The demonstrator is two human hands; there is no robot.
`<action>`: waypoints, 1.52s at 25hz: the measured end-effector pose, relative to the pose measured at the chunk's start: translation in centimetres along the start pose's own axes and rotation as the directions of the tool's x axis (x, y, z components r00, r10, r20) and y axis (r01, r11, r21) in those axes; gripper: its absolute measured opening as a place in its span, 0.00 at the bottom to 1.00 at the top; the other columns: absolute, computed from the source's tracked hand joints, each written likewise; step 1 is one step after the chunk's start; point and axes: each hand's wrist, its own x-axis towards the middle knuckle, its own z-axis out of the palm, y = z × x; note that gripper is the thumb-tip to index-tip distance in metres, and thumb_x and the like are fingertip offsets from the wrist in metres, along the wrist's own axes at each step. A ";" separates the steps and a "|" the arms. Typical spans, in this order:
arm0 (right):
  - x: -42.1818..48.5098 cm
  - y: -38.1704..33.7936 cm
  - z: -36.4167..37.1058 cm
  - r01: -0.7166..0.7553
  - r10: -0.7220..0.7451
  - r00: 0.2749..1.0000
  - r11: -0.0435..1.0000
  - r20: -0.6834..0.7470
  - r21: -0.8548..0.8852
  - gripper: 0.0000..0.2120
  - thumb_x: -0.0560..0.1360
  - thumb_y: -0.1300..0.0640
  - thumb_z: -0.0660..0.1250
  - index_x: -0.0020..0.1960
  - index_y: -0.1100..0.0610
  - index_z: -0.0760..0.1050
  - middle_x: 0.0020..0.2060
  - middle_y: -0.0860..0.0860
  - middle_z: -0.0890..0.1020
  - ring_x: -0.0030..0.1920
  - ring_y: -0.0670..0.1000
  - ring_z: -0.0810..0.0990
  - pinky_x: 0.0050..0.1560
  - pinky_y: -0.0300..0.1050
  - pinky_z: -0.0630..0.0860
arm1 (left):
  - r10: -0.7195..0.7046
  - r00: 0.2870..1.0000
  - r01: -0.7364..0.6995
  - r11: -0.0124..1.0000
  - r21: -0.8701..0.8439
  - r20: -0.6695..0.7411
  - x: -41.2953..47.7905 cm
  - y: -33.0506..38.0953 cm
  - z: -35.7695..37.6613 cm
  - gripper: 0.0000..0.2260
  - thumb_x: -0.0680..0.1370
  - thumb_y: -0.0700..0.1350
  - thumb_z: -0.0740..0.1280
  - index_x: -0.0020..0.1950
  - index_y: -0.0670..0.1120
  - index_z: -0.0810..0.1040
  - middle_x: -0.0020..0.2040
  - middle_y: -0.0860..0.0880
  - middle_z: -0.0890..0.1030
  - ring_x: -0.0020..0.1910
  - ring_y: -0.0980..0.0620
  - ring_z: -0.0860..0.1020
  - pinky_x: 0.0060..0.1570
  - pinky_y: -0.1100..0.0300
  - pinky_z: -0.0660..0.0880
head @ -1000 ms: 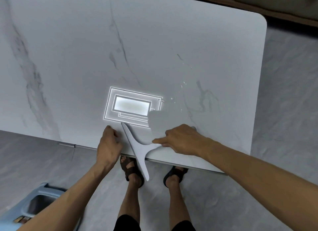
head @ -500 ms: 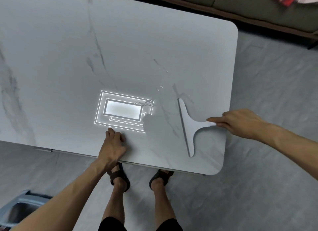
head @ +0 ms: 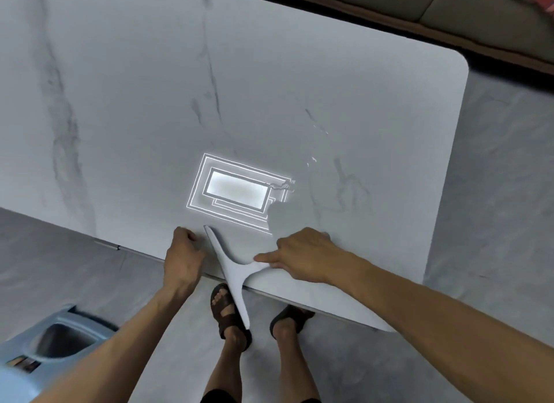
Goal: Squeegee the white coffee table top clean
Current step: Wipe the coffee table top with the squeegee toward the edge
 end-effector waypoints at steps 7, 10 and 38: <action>3.4 4.2 -3.8 -0.043 0.037 0.986 0.999 -0.161 -0.031 0.17 0.82 0.44 0.51 0.70 0.33 0.65 0.51 0.51 0.82 0.49 0.57 0.80 0.42 0.46 0.69 | -0.006 0.990 -0.002 0.999 0.054 0.143 0.9 0.1 -0.4 0.09 0.73 0.36 0.59 0.50 0.45 0.66 0.41 0.45 0.75 0.36 0.49 0.73 0.30 0.56 0.63; -0.1 9.3 -5.3 -0.182 0.182 0.970 0.983 -0.159 0.012 0.17 0.82 0.43 0.49 0.69 0.31 0.63 0.50 0.50 0.81 0.52 0.56 0.80 0.46 0.50 0.73 | 0.034 0.980 -0.045 0.998 0.053 0.198 0.7 2.6 0.7 0.09 0.73 0.36 0.60 0.51 0.45 0.65 0.41 0.46 0.74 0.36 0.49 0.72 0.30 0.56 0.64; 2.0 21.3 -15.5 -0.535 0.814 0.520 0.548 -0.260 0.643 0.20 0.83 0.52 0.51 0.75 0.47 0.60 0.54 0.61 0.80 0.53 0.63 0.78 0.51 0.50 0.73 | 0.316 0.800 -0.521 0.787 0.330 0.510 10.1 22.5 4.7 0.17 0.75 0.36 0.58 0.63 0.36 0.69 0.69 0.30 0.65 0.72 0.30 0.57 0.71 0.45 0.58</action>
